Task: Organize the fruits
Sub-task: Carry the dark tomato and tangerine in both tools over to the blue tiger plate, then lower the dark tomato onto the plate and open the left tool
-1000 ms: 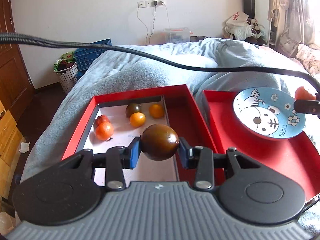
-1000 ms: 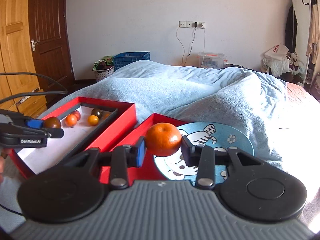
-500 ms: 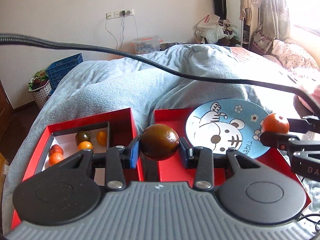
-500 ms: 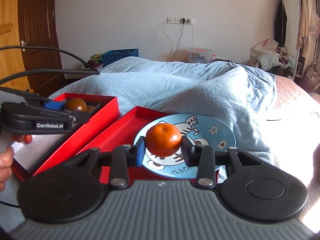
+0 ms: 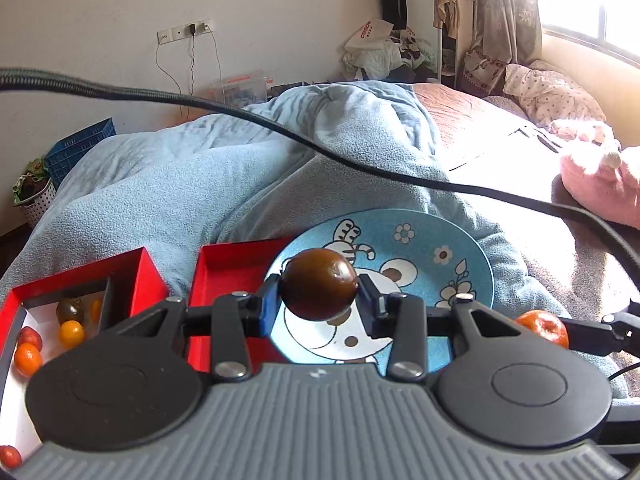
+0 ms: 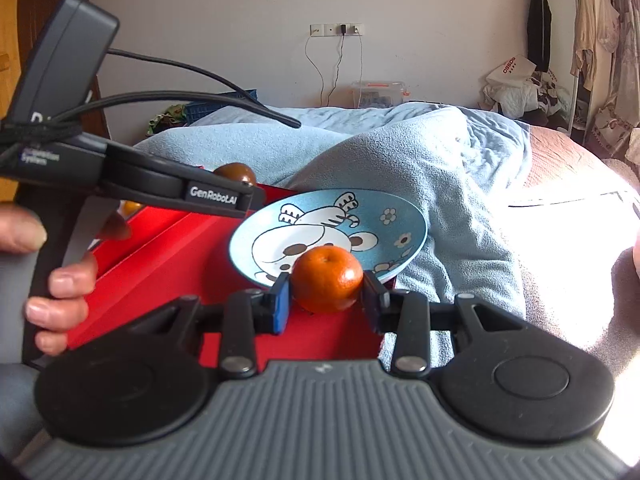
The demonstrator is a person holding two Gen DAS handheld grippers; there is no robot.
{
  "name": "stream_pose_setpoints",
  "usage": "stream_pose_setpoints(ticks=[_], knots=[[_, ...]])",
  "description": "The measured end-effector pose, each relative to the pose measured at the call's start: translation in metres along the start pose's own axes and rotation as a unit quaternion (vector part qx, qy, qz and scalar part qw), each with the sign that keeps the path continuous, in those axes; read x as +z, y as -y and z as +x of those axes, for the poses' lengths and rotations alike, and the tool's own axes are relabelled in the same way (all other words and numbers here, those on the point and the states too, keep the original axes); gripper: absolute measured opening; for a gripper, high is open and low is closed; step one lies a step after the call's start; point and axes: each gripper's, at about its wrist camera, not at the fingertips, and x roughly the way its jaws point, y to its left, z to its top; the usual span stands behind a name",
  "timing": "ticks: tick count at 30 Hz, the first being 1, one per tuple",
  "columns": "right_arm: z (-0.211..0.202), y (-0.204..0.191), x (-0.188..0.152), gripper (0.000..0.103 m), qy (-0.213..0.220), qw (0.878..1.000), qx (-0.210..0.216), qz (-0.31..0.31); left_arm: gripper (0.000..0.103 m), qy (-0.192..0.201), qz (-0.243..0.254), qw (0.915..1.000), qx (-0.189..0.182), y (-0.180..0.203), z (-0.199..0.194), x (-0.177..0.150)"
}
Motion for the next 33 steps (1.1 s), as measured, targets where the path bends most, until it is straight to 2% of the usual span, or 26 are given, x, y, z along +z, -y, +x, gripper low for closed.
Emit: stream_pose_setpoints(ticks=[11, 25, 27, 28, 29, 33], knots=[[-0.004, 0.008, -0.005, 0.041, 0.003, 1.0, 0.004, 0.005, 0.046, 0.007, 0.009, 0.9997, 0.02, 0.011, 0.035, 0.002], [0.0, -0.002, -0.006, 0.041, -0.009, 1.0, 0.012, -0.008, 0.047, 0.011, 0.024, 0.9988, 0.042, 0.011, 0.057, -0.003], [0.001, -0.001, -0.007, 0.041, -0.009, 1.0, 0.011, -0.007, 0.055, 0.015, 0.027, 0.9984, 0.049, 0.013, 0.056, -0.003], [0.002, -0.001, -0.007, 0.041, -0.01, 1.0, 0.011, -0.006, 0.07, 0.016, 0.025, 0.9982, 0.052, 0.013, 0.056, -0.002], [0.003, -0.002, -0.007, 0.041, -0.01, 1.0, 0.01, -0.007, 0.079, 0.018, 0.023, 0.998, 0.056, 0.013, 0.055, -0.002], [0.007, -0.003, -0.003, 0.041, -0.01, 1.0, 0.008, -0.011, 0.08, 0.026, 0.026, 0.9976, 0.059, 0.011, 0.051, -0.002]])
